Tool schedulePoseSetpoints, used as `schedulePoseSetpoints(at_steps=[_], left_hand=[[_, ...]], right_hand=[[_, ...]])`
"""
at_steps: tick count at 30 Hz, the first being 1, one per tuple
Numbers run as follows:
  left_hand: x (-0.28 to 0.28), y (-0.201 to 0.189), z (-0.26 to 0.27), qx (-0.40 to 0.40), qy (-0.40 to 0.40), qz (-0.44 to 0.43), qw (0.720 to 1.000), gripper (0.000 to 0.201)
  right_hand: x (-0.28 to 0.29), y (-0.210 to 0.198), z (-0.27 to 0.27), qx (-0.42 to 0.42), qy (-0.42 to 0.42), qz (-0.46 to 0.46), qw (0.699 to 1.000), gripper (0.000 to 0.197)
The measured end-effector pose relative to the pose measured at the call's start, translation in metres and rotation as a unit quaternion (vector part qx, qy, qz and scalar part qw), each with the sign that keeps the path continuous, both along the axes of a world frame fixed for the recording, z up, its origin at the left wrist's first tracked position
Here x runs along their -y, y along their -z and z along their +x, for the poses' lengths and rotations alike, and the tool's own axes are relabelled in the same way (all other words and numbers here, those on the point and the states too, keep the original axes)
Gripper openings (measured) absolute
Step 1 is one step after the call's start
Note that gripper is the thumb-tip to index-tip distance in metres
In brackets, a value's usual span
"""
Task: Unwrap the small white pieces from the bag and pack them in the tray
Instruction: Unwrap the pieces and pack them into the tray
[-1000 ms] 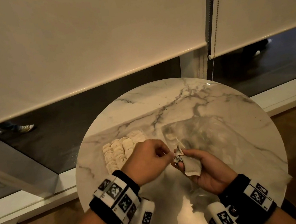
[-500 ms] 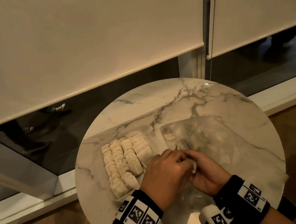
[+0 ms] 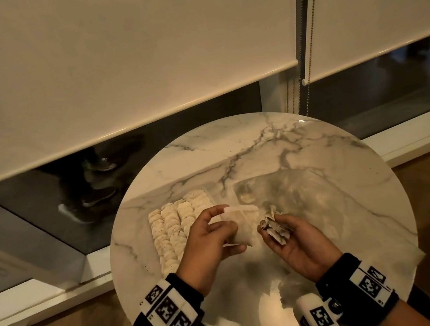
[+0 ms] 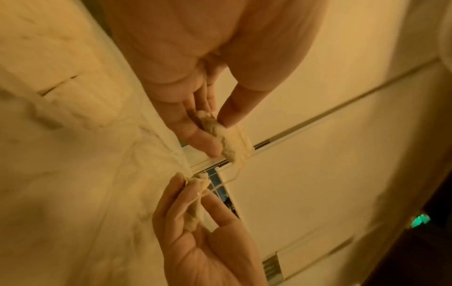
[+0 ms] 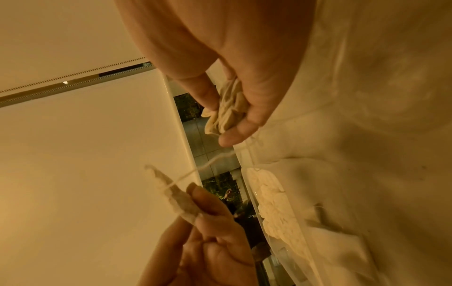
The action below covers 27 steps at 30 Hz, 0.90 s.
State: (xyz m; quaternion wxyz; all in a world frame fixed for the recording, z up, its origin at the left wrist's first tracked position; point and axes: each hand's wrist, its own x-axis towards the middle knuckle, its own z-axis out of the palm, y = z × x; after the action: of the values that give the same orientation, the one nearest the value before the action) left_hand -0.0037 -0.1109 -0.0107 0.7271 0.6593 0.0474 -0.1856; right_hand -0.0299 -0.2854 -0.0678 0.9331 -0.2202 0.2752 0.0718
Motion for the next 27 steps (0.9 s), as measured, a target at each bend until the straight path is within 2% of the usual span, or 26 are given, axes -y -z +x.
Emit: schedulePoseSetpoints(at_steps=[4,8,13,15,18,22,27], left_hand=[[-0.017,0.004,0.016,-0.052,-0.049,-0.015,0.997,0.032],[-0.037,-0.001,0.035,-0.065,-0.072,0.007,0.995,0.016],[-0.052,0.003,0.065,-0.072,-0.077,0.050,0.993,0.014],[-0.052,0.007,0.073,-0.072,-0.053,0.126,0.988,0.011],[-0.049,0.021,0.083,-0.054,-0.014,0.274,0.960,0.007],[-0.041,0.035,0.088,-0.067,0.037,0.329,0.941,0.008],[-0.029,0.042,0.087,-0.034,0.104,0.417,0.902,0.020]], right_hand=[[0.000,0.000,-0.001,-0.008,-0.001,-0.002,1.000,0.014],[-0.001,0.000,-0.002,-0.010,-0.016,0.004,1.000,0.016],[-0.003,0.000,-0.002,-0.009,-0.026,0.003,1.000,0.015],[-0.004,-0.002,-0.002,-0.010,-0.031,0.001,0.999,0.015],[-0.005,-0.003,-0.003,-0.014,-0.035,0.000,0.999,0.016],[-0.004,-0.002,-0.003,-0.016,-0.040,-0.002,0.999,0.017],[-0.003,-0.003,-0.003,-0.012,-0.048,0.000,0.999,0.017]])
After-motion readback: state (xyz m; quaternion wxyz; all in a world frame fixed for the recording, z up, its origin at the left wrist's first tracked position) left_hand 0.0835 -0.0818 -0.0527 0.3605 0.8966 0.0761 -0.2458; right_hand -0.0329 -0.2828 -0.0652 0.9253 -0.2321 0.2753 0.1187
